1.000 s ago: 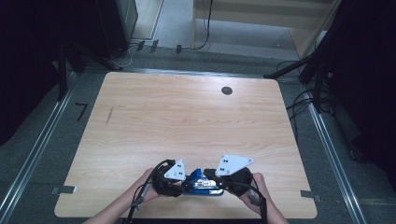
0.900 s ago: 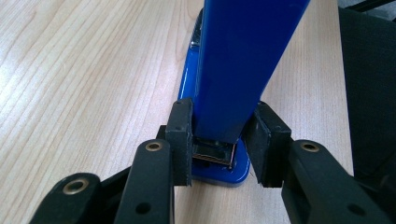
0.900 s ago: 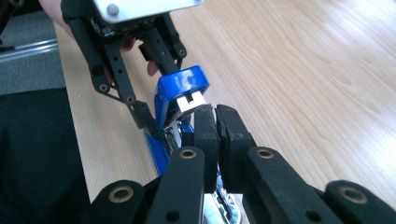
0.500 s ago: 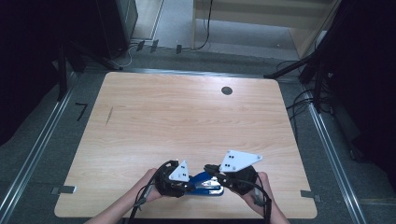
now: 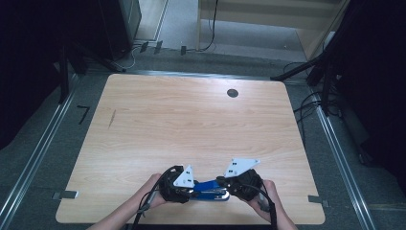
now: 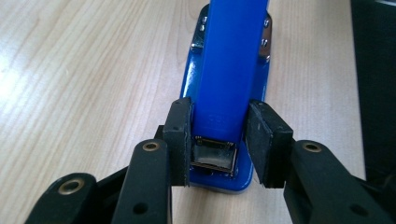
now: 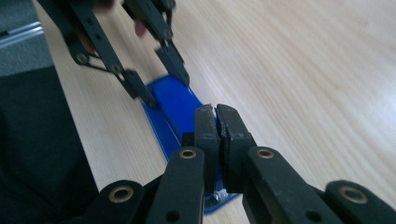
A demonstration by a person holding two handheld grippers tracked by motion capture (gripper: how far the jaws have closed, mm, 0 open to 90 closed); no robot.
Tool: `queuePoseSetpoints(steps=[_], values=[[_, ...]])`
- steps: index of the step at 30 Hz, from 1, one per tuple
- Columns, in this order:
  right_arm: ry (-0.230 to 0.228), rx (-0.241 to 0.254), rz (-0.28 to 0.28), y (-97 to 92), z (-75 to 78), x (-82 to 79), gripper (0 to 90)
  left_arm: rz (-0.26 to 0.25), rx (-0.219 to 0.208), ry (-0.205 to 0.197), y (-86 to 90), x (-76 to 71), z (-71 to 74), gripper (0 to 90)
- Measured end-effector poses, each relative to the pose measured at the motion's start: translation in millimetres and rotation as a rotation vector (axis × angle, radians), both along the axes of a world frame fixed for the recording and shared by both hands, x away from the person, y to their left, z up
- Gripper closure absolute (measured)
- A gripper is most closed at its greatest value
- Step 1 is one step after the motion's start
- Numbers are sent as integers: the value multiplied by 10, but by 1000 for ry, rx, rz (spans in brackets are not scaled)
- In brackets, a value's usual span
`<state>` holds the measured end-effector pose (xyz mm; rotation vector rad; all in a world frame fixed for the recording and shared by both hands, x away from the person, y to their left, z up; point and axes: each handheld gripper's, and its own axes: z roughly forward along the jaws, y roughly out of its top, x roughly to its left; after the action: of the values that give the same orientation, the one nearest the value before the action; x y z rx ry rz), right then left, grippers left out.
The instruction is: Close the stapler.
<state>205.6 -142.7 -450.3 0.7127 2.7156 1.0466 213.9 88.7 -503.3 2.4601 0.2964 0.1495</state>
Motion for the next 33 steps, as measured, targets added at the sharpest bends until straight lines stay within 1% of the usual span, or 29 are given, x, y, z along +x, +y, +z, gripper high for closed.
queuePoseSetpoints(steps=[1, 2, 3, 4, 5, 6, 7, 8, 9, 12, 14, 15, 16, 18, 20, 21, 22, 25, 28, 33], values=[[9, -10, -3, -5, -23, 8, 890, 3, 4, -8, -10, -5, -3, 637], [21, -19, -9, -11, -42, 17, 890, 5, 18, 1, -17, -3, -14, 628], [33, -34, -13, -13, -59, 24, 890, 8, 17, 9, -11, -3, -38, 623], [34, -61, -19, -16, -89, 30, 890, 11, 3, 13, 2, 3, -55, 622], [47, -75, -22, -23, -128, 35, 889, 9, 10, 18, 7, 6, -52, 619], [54, -59, -21, -48, -157, 44, 889, 8, 10, 15, 5, 5, -51, 619], [63, -52, -32, -70, -157, 47, 889, 7, 12, 14, 4, 5, -50, 620], [53, -65, -33, -80, -149, 50, 888, 7, 11, 15, 6, 5, -50, 620], [56, -68, -35, -92, -143, 55, 888, 6, 10, 15, 9, 7, -50, 620], [74, -53, -44, -120, -151, 66, 889, 3, 10, 12, 12, 7, -50, 619], [69, -54, -43, -118, -151, 64, 889, 0, 10, 14, 21, 9, -49, 615], [68, -54, -44, -117, -152, 63, 889, -3, 16, 15, 29, 13, -45, 614], [70, -55, -43, -118, -152, 63, 889, 3, 0, 22, 38, 16, -47, 605], [75, -59, -36, -117, -163, 66, 890, 4, 3, 27, 69, 25, -33, 592], [78, -70, -40, -109, -181, 65, 891, 17, -3, 44, 104, 34, -32, 557], [83, -79, -41, -104, -187, 62, 893, 15, 3, 46, 121, 40, -28, 549], [84, -86, -37, -98, -195, 66, 893, 24, 3, 49, 132, 40, -29, 536], [88, -87, -36, -97, -200, 69, 899, 34, 6, 51, 154, 46, -28, 477], [87, -89, -36, -93, -201, 68, 900, 49, 10, 54, 161, 52, -24, 395], [92, -89, -42, -94, -204, 61, 900, 70, 7, 59, 181, 67, -9, 319]])
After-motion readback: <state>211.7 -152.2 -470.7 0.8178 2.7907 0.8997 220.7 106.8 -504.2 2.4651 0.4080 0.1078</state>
